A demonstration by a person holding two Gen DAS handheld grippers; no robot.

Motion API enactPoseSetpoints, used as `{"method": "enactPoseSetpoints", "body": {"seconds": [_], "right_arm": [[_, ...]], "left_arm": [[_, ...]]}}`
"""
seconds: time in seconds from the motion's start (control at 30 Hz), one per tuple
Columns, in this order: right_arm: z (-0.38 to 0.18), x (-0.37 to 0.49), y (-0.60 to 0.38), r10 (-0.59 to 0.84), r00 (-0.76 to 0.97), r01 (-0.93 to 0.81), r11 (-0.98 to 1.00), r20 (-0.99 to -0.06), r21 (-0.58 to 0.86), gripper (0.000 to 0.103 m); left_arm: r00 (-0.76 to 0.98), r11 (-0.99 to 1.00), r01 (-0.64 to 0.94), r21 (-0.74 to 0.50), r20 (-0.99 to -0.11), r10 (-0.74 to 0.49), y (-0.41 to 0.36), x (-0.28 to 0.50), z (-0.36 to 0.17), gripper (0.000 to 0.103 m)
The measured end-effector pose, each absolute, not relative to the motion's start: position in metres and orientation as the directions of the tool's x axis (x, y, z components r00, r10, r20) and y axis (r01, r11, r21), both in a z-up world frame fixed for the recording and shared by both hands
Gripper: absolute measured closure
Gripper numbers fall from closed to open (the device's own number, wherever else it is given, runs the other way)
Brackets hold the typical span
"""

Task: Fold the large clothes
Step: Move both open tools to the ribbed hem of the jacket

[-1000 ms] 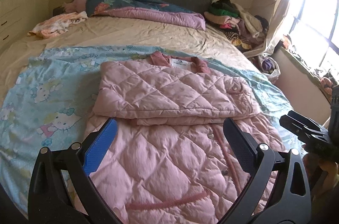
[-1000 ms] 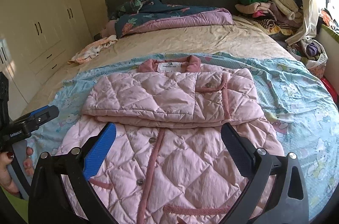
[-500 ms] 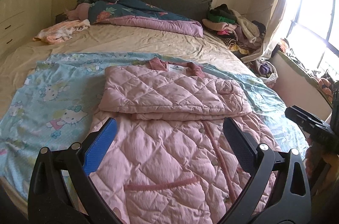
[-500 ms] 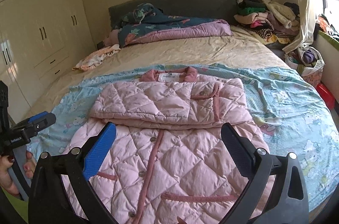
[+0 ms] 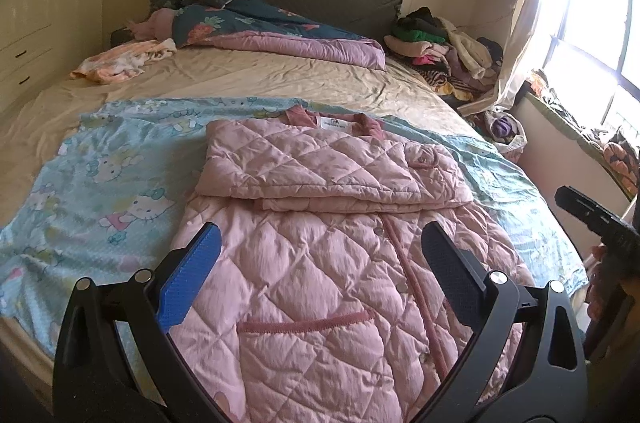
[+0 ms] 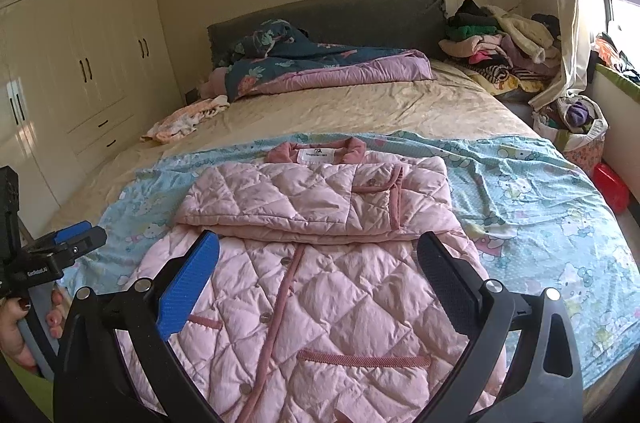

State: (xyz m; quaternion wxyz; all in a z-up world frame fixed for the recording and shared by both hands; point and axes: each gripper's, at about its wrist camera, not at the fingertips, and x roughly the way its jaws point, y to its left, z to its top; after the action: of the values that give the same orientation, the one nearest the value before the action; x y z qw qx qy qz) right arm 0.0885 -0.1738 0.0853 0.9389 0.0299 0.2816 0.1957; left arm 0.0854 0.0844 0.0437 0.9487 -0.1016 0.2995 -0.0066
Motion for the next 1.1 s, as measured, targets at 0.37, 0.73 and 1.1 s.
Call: {"method": "enactPoseSetpoints", "body": {"seconds": [0.37, 0.73, 1.1], "right_arm": [[0.086, 0.079, -0.186, 0.383, 0.769, -0.349, 0.922, -0.512, 0.166, 0.004], [0.072, 0.07, -0.204, 0.353, 0.762, -0.328, 0.933, -0.544, 0.146, 0.004], [0.051, 0.064, -0.227, 0.3, 0.757, -0.288, 0.951, -0.581, 0.115, 0.004]], "left_arm": [[0.803, 0.981, -0.076, -0.177, -0.594, -0.045, 0.084, 0.069, 0.031, 0.009], [0.776, 0.977, -0.123, -0.175, -0.63, -0.015, 0.097, 0.056, 0.013, 0.009], [0.733, 0.974, -0.178, -0.144, -0.679, 0.033, 0.112, 0.047, -0.016, 0.009]]}}
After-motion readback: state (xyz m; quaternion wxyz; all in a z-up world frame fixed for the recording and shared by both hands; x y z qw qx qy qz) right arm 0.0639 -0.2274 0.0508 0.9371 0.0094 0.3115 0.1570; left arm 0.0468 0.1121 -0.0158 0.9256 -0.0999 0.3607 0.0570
